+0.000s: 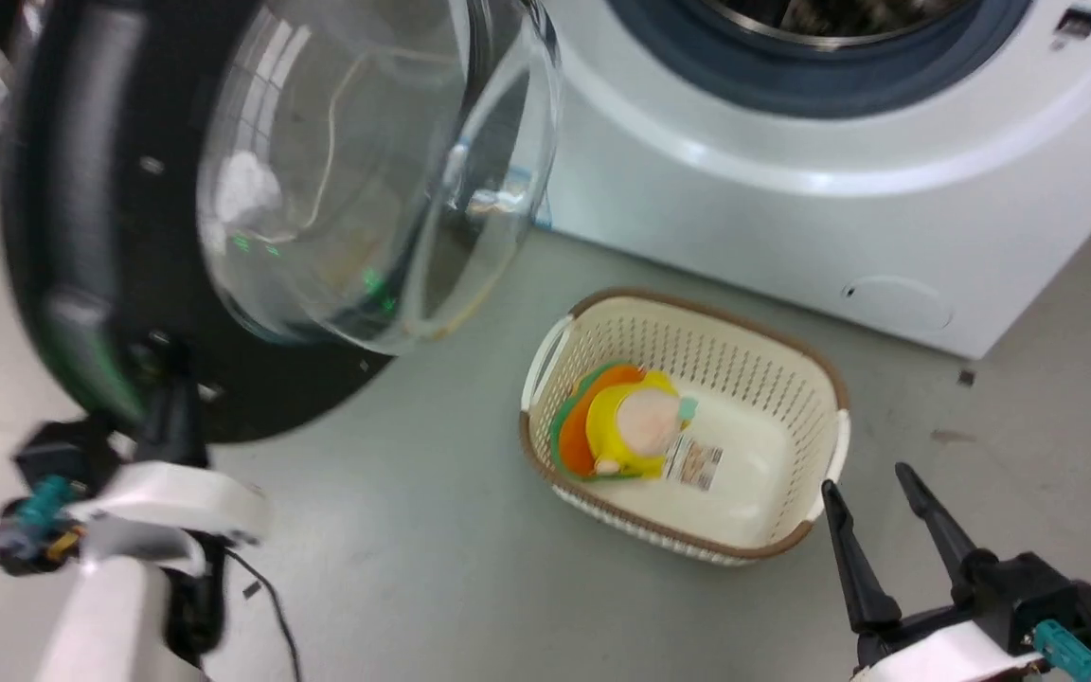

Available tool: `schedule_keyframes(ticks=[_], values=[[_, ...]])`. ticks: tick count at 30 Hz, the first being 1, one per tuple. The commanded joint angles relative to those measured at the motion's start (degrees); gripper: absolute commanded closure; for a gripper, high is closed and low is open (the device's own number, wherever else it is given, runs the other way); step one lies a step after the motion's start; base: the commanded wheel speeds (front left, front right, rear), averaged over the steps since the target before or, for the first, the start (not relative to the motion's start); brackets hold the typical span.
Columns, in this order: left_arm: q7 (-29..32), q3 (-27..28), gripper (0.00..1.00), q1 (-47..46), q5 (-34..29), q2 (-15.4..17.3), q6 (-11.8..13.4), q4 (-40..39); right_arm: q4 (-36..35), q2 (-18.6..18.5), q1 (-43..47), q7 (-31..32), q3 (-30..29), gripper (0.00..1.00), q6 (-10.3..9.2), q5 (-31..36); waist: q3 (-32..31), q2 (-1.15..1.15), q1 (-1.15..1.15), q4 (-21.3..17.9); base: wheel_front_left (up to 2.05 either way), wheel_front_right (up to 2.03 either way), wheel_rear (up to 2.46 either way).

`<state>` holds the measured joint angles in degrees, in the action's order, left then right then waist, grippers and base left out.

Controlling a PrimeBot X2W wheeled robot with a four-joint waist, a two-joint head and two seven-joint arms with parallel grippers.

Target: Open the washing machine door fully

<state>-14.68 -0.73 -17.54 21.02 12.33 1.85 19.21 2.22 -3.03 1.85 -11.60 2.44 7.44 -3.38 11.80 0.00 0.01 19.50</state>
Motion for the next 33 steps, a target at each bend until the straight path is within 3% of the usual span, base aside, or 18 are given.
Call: schedule_keyframes(ticks=[1, 9, 17, 27, 33], values=[[-0.31, 2.12, 1.00, -2.33, 1.17, 1.72, 0.09, 1.87, -1.16, -0.07, -0.92, 0.65, -0.19, 0.00, 0.05, 0.91, 3.58, 0.00, -0.01, 1.51, 0.00, 0.00, 0.00], [-0.31, 7.43, 1.00, -11.05, 3.27, 8.82, -1.99, 11.85, -4.12, -1.89, -2.06, 2.98, -0.34, 0.00, 0.05, 1.71, 7.69, 0.00, -0.01, 0.94, 0.00, 0.00, 0.00], [-0.31, 9.11, 1.00, -17.12, 3.11, 12.62, -4.46, 19.84, -5.58, -2.59, -2.63, 3.83, -0.77, 0.00, 0.05, 1.77, 9.65, 0.00, -0.01, -0.52, 0.00, 0.00, 0.00], [-0.31, 10.11, 1.00, -17.67, -0.20, 13.59, -6.47, 21.15, -4.33, -1.79, -2.93, 2.53, -1.00, 0.00, 0.05, 1.62, 6.88, 0.00, -0.01, -2.14, 0.00, 0.00, 0.00], [-0.31, 9.34, 1.00, -10.98, -3.51, 9.84, -7.71, 12.39, -2.48, -0.82, -2.54, 0.34, -2.25, 0.00, 0.05, 1.38, 0.70, 0.00, -0.01, -3.79, 0.00, 0.00, 0.00]])
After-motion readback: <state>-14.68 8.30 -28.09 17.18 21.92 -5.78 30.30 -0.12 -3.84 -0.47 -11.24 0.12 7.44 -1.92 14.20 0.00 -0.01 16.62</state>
